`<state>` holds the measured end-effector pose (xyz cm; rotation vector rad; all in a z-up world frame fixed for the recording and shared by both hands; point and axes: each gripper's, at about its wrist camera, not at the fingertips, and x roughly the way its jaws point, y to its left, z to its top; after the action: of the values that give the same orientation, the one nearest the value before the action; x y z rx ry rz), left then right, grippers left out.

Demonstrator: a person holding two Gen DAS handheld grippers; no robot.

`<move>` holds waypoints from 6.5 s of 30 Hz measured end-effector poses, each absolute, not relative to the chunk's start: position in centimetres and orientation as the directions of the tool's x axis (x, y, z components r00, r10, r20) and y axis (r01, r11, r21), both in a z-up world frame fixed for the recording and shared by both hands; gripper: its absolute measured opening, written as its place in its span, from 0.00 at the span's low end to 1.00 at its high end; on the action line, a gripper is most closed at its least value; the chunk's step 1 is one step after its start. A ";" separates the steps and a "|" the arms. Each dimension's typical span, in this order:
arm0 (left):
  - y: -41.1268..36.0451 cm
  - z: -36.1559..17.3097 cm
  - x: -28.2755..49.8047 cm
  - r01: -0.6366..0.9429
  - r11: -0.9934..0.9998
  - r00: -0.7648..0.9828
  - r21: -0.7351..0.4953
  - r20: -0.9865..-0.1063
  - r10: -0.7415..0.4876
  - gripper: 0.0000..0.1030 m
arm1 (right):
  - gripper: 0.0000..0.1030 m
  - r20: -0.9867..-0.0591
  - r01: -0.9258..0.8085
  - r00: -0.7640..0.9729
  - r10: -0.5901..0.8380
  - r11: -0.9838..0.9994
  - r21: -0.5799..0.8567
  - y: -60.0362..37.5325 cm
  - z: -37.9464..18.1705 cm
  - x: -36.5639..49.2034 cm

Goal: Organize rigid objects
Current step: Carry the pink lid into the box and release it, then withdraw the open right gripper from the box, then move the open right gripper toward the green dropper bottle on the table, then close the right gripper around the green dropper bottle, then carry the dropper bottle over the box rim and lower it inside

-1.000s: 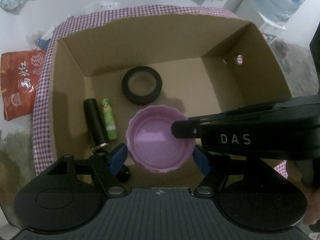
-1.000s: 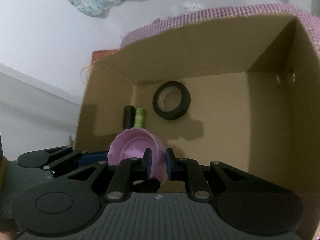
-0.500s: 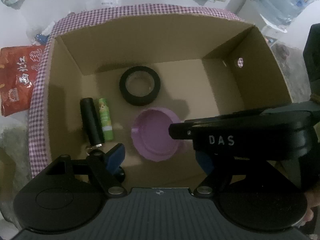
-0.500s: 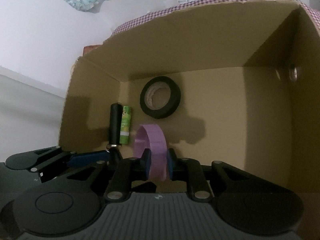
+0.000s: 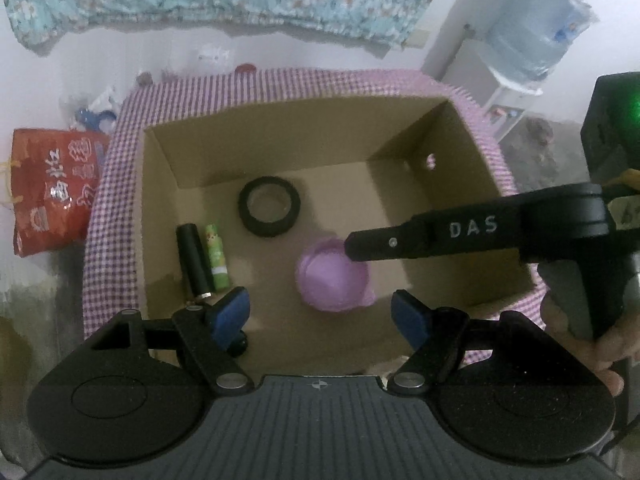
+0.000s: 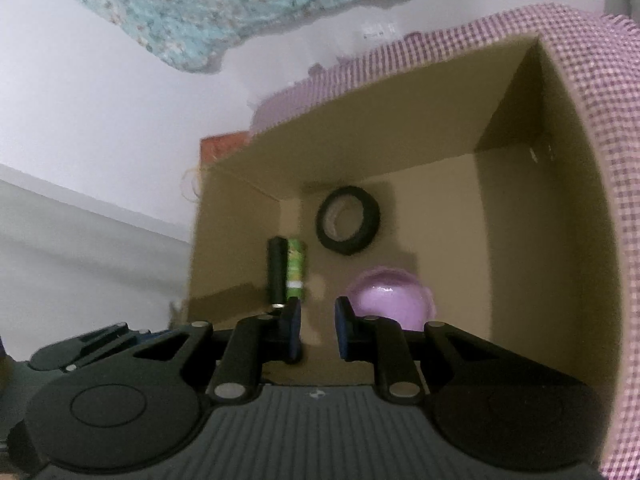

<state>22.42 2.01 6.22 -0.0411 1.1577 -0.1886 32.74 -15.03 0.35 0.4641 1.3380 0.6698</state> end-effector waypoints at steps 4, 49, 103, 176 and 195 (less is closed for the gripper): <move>1.8 8.1 20.9 0.147 0.980 0.419 -0.137 -0.889 -0.187 0.76 | 0.20 -0.696 -0.177 0.127 0.707 0.706 0.686 -16.5 2.5 31.7; 11.7 7.0 13.9 -0.031 0.985 0.624 -0.172 -0.773 -0.115 0.76 | 0.17 -0.979 -0.404 0.101 0.177 0.907 0.122 -9.9 -3.1 34.0; -6.9 -0.4 9.3 0.356 0.934 0.614 -0.039 -0.743 -0.265 0.65 | 0.43 -0.771 -0.420 0.338 0.540 0.819 0.390 -22.8 1.2 19.2; -3.6 -4.3 6.3 0.327 0.936 0.567 -0.130 -0.766 -0.304 0.34 | 0.14 -0.787 -0.428 0.270 0.555 0.801 0.419 -19.3 0.8 14.4; -3.7 -5.8 7.3 0.322 0.940 0.576 -0.118 -0.763 -0.293 0.33 | 0.23 -0.804 -0.445 0.224 0.551 0.792 0.418 -18.2 -0.1 15.1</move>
<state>7.34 -3.70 -5.84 0.0352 0.8865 -0.3597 15.08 -18.17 -0.09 0.1067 1.1565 0.6888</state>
